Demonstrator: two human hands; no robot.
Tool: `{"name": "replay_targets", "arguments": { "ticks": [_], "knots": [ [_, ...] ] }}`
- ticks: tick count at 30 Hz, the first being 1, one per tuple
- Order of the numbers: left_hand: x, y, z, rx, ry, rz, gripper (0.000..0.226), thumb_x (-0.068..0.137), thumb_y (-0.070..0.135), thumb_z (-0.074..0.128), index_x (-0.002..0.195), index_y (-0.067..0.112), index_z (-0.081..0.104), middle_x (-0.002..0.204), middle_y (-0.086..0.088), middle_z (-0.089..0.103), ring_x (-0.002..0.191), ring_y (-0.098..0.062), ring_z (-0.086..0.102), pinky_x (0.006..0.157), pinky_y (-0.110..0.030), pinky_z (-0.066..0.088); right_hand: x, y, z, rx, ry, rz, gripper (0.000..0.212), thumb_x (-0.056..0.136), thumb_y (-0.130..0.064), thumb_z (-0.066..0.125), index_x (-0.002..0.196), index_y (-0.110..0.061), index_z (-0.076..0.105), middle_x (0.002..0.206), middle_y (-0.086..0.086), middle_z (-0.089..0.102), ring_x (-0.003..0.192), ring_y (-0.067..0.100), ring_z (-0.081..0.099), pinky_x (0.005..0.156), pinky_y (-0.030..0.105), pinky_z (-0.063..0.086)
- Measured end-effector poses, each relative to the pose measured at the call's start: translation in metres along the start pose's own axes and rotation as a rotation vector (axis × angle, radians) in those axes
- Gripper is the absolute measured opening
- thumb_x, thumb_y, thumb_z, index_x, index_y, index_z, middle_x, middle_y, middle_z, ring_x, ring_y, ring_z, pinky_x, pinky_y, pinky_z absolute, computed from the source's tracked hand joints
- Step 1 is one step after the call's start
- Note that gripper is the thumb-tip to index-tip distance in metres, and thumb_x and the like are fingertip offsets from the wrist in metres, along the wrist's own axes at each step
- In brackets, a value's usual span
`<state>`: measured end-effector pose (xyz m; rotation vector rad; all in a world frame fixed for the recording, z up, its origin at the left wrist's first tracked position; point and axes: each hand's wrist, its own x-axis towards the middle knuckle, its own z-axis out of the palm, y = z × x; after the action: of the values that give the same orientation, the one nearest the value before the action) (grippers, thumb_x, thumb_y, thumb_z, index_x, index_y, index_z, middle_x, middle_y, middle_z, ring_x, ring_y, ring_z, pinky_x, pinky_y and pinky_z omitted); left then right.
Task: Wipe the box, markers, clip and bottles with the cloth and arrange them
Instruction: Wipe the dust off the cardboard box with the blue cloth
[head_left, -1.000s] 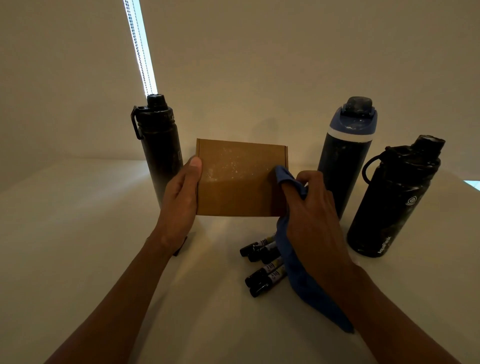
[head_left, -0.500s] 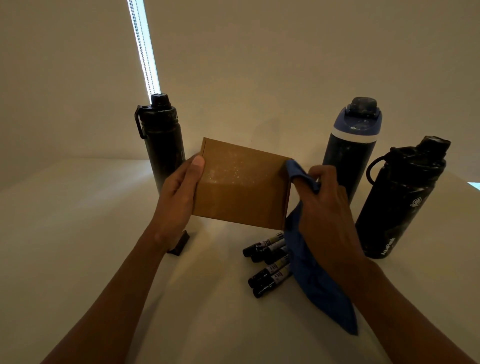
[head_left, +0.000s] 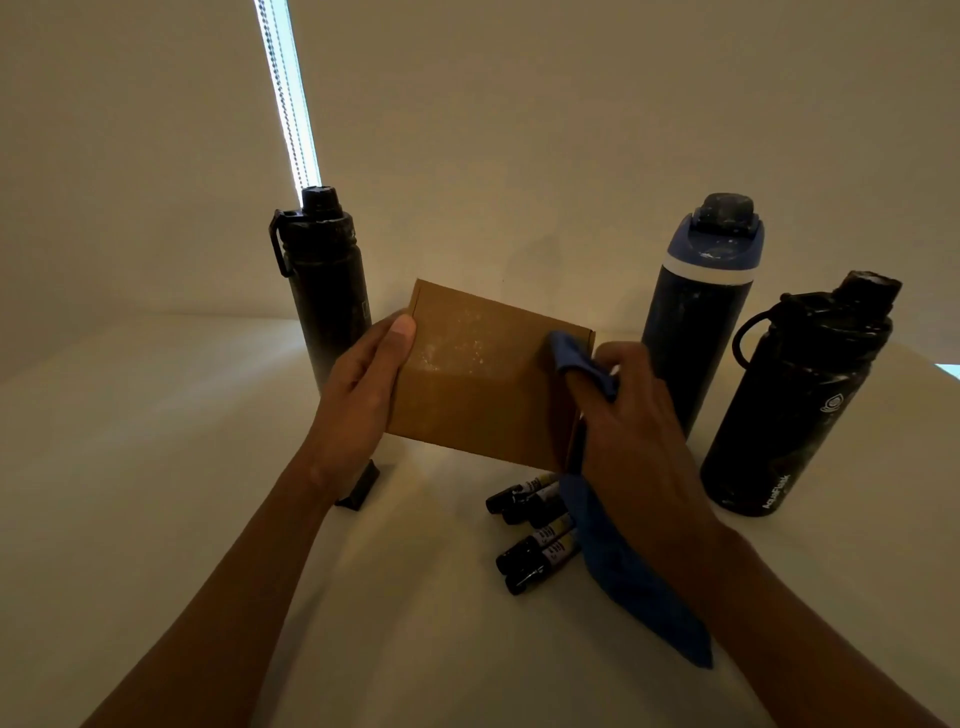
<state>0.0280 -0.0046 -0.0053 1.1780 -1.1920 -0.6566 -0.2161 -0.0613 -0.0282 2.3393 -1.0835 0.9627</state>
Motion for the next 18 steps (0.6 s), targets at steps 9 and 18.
{"name": "replay_targets", "arguments": {
  "ticks": [9,18],
  "knots": [
    [-0.003,0.002,0.006,-0.011,-0.005,0.002,0.04,0.105,0.049,0.042,0.137,0.034,0.06,0.121,0.007,0.072,0.107,-0.008,0.072,0.079,-0.018,0.059,-0.014,-0.022,0.033,0.304,0.091,0.334,0.057,0.079,-0.017,0.065,0.129,0.001,0.044,0.122,0.025,0.055,0.093,0.025,0.056,0.095,-0.009,0.012],
    [-0.003,0.003,0.004,-0.017,-0.025,-0.023,0.042,0.102,0.053,0.044,0.134,0.033,0.063,0.119,0.007,0.074,0.109,-0.011,0.072,0.083,-0.021,0.06,-0.009,-0.016,-0.013,0.111,-0.007,0.031,0.031,0.093,-0.014,0.056,0.124,-0.015,0.055,0.117,0.005,0.049,0.107,0.024,0.046,0.085,0.044,0.048]
  ]
}}
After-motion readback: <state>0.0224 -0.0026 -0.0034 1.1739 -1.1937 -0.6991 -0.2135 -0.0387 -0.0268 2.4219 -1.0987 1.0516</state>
